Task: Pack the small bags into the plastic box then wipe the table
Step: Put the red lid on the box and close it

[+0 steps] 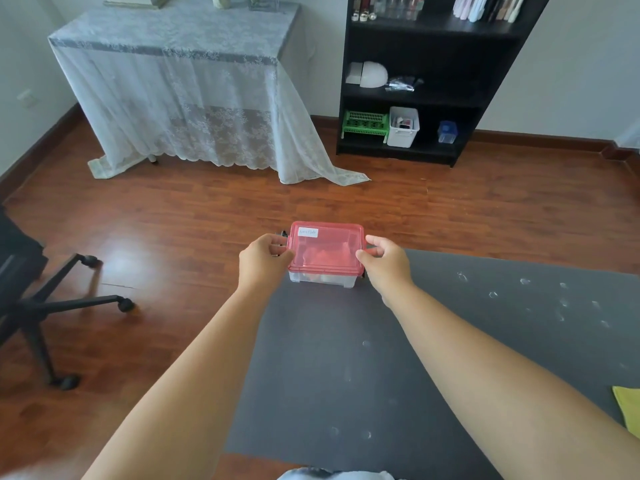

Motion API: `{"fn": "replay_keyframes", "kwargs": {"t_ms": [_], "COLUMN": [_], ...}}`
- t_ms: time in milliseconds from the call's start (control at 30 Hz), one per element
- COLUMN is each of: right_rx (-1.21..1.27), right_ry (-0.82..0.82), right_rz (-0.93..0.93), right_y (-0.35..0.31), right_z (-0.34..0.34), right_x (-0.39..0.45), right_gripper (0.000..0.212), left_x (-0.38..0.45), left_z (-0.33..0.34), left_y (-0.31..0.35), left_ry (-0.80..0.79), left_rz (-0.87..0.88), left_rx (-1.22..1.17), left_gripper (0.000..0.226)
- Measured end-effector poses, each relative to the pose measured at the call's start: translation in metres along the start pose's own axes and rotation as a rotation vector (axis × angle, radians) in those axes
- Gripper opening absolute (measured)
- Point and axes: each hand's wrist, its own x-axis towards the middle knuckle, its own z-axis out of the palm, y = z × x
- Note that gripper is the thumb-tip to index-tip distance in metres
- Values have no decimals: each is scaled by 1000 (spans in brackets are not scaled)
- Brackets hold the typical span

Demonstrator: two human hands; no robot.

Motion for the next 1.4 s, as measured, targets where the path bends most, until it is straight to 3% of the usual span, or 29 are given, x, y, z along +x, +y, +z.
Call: {"fn": "replay_keyframes", "kwargs": {"t_ms": [133, 233, 300, 400, 533, 633, 733, 800, 867, 1000, 1233, 1400], "right_rx": [-52, -65, -77, -87, -67, 57, 116, 112, 86, -186, -339, -326], "right_ry": [17, 22, 13, -41, -107, -162, -169, -87, 6, 93, 112, 30], "right_rz": [37, 48, 76, 160, 253, 363, 424, 384, 278, 112, 7, -17], "right_y": [8, 10, 10, 8, 7, 6, 8, 10, 10, 7, 10, 16], "right_z": [4, 3, 2, 3, 9, 9, 8, 9, 13, 22, 23, 20], "right_x": [6, 10, 13, 17, 22, 24, 24, 25, 24, 12, 8, 5], "right_gripper": [32, 27, 26, 33, 47, 38, 29, 35, 28, 42, 41, 48], "left_x": [12, 17, 19, 22, 26, 27, 21, 17, 13, 11, 15, 11], "left_z": [4, 3, 2, 4, 7, 9, 11, 15, 18, 22, 23, 23], "left_y": [-8, -12, -13, -12, -13, -9, -5, -4, -5, -4, -7, -7], "left_ry": [16, -37, -124, -220, -187, -145, -75, -25, 10, 32, 12, 10], "left_rz": [49, -68, -152, -205, -189, -174, -75, -14, 15, 22, 42, 58], "left_rx": [124, 105, 60, -76, -140, -113, 43, 112, 145, 151, 171, 209], "left_gripper": [22, 50, 57, 51, 38, 17, 15, 18, 21, 22, 23, 24]}}
